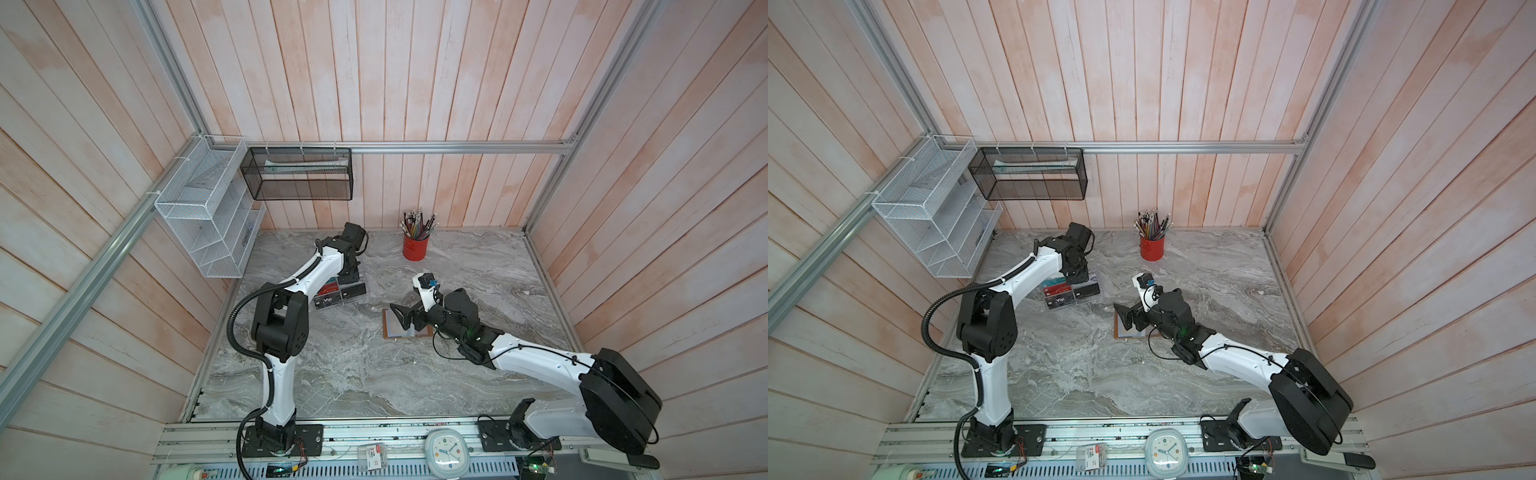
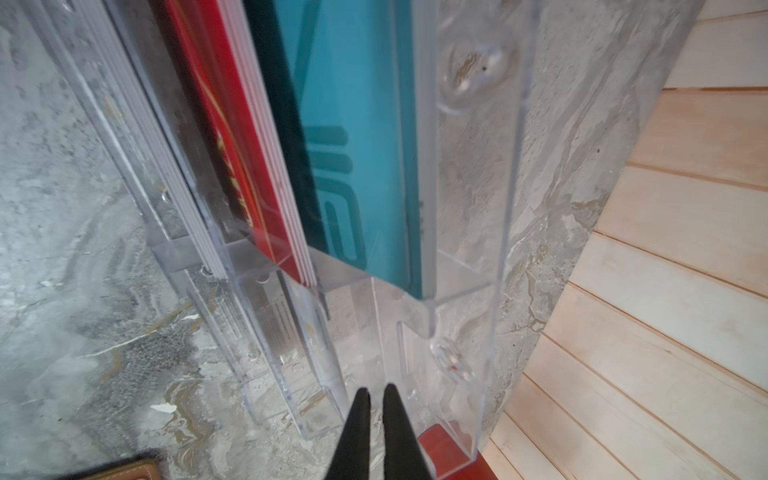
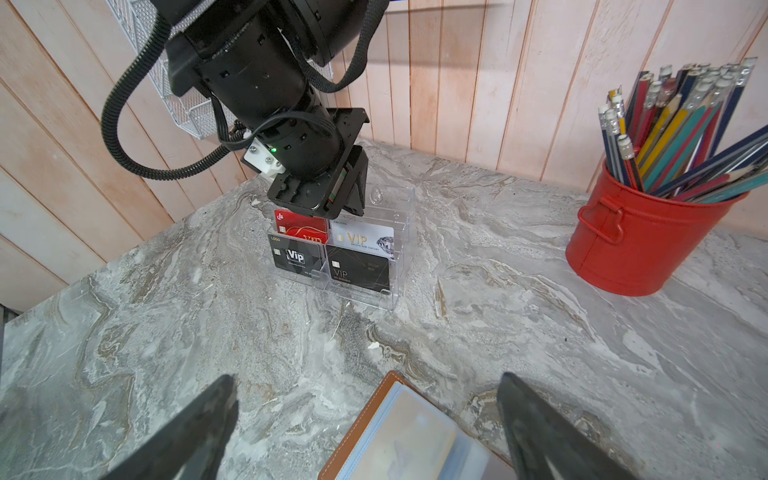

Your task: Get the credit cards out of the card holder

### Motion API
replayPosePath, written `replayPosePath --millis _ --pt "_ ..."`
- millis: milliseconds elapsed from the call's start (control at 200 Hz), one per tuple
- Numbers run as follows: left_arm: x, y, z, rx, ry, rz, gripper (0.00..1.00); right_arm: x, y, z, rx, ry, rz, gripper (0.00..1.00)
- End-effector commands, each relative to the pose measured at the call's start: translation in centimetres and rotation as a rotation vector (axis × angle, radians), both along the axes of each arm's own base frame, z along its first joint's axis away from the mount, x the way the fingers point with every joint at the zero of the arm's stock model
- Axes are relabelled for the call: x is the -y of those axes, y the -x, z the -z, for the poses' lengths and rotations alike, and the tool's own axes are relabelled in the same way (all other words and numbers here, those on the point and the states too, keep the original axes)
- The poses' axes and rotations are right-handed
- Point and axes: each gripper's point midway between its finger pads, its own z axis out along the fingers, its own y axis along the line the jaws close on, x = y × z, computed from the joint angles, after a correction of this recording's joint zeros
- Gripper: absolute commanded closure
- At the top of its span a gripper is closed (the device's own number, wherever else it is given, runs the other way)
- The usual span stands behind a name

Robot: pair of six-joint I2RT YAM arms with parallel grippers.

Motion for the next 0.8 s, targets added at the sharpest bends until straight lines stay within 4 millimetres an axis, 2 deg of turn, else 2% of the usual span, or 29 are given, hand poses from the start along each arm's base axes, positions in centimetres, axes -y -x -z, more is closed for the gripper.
replayPosePath --millis 0,175,335,415,495,555,580,605,615,625,795 --pt "-0.4 -0.7 -3.7 0.109 0.059 -0.166 0.89 0.0 0.0 -0.8 0.012 -0.027 -0.004 0.02" --pt "-1.1 -1.8 -7.3 0.232 -0.030 -0.094 0.86 0.0 0.0 -0.6 0.000 -0.034 0.001 0.02" --pt "-1.4 -2.4 -10.7 0.364 -0.105 0.011 0.71 0.6 -0.5 -0.6 -0.030 -0.056 0.028 0.02" --pt "-1.4 -2.2 -12.5 0.429 -0.144 0.070 0.60 1.2 -1.2 -0.5 -0.055 -0.063 0.059 0.02" --pt "-1.3 -1.9 -14.3 0.500 -0.191 0.138 0.39 1.8 -2.0 0.1 -0.095 -0.053 0.094 0.02" --pt "-1.2 -1.4 -15.3 0.538 -0.231 0.184 0.34 2.3 -2.4 0.5 -0.121 -0.051 0.110 0.02" --pt "-1.3 -1.2 -15.7 0.552 -0.248 0.201 0.21 2.5 -2.6 0.7 -0.131 -0.052 0.119 0.02" --pt "-1.2 -1.0 -16.1 0.566 -0.267 0.221 0.14 2.6 -2.8 0.8 -0.143 -0.053 0.125 0.02" --pt "-1.2 -0.9 -16.2 0.571 -0.274 0.231 0.05 2.7 -2.8 0.9 -0.150 -0.052 0.128 0.02" --pt "-1.2 -0.8 -16.4 0.577 -0.280 0.239 0.01 2.8 -2.9 1.0 -0.156 -0.053 0.130 0.02" --pt "-0.4 0.7 -18.8 0.671 -0.445 0.419 0.00 3.4 -3.5 2.5 -0.243 -0.046 0.154 0.02"
